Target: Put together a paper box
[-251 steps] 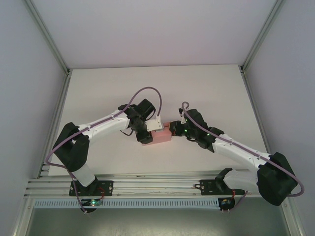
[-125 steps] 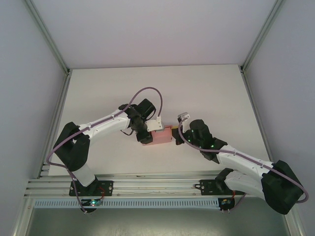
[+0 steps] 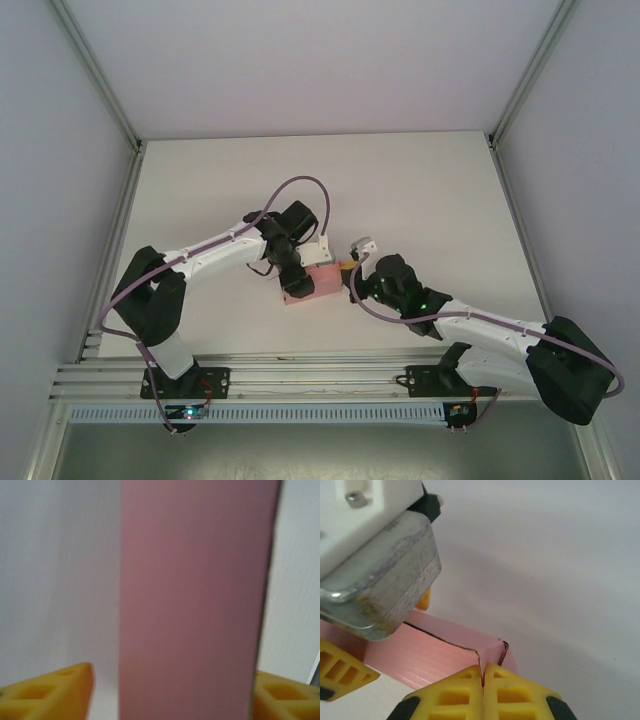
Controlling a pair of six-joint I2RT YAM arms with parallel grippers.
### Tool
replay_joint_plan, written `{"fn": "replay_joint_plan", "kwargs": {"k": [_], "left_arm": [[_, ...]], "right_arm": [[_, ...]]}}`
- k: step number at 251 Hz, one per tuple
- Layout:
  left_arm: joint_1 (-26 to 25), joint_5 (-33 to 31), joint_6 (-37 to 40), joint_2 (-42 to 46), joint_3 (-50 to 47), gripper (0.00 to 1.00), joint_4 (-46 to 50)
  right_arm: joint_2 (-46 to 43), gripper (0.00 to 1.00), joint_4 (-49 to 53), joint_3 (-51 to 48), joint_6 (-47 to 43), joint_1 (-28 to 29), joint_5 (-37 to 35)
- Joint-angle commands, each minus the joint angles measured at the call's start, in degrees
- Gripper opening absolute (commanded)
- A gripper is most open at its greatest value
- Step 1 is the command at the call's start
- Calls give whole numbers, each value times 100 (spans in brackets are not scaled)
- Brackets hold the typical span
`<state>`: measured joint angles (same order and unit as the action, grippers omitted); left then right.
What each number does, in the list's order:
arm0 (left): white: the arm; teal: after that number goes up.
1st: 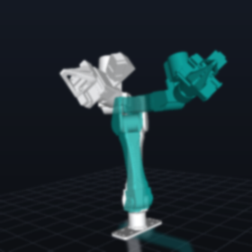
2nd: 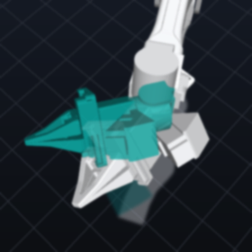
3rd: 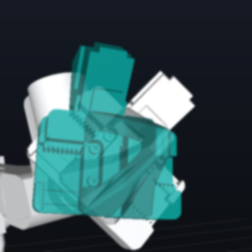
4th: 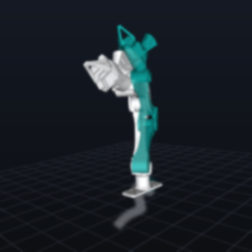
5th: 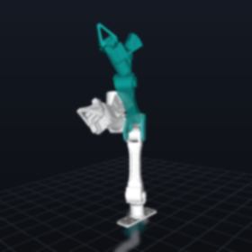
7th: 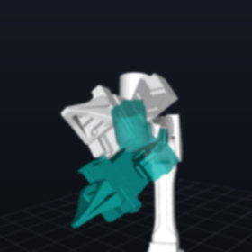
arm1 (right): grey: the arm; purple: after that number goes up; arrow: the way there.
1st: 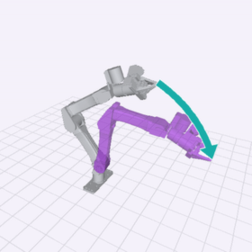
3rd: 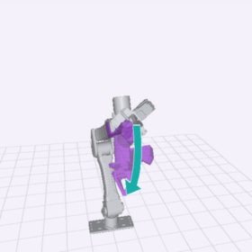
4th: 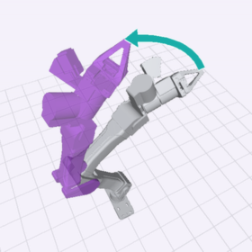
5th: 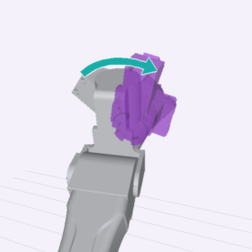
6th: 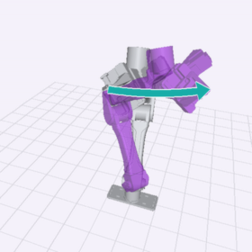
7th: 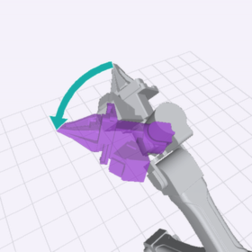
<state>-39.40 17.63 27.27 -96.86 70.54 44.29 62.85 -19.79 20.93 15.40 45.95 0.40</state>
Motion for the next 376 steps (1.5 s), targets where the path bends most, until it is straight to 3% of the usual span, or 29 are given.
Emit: {"fn": "replay_joint_plan", "kwargs": {"k": [1,81,121,162,187,249,319,376], "left_arm": [[-34,96,-293,108,170,100,-263],[-257,-175,-1020,824,155,100,-281],[-525,-975,-1972,1398,-20,100,-371],[-527,-2284,-3210,2179,-612,100,-148],[-530,-2513,-3789,2609,-984,99,-53],[-566,-2322,-4355,3135,-1603,66,-198],[-563,-2370,-4199,2790,-1703,57,-480],[-562,-2282,-4388,2552,-1630,25,-466]], "right_arm": [[123,0,941,28,304,157,-69],[18,0,1914,594,1144,662,-1726],[233,0,2088,769,1362,783,-1980],[428,0,2453,1128,1386,1057,-2350],[526,0,2657,1317,1403,1216,-2544],[596,0,2776,1484,1548,1392,-2647],[667,0,2737,1530,1508,1409,-2465],[563,0,2746,1492,1545,1409,-2453]]}}
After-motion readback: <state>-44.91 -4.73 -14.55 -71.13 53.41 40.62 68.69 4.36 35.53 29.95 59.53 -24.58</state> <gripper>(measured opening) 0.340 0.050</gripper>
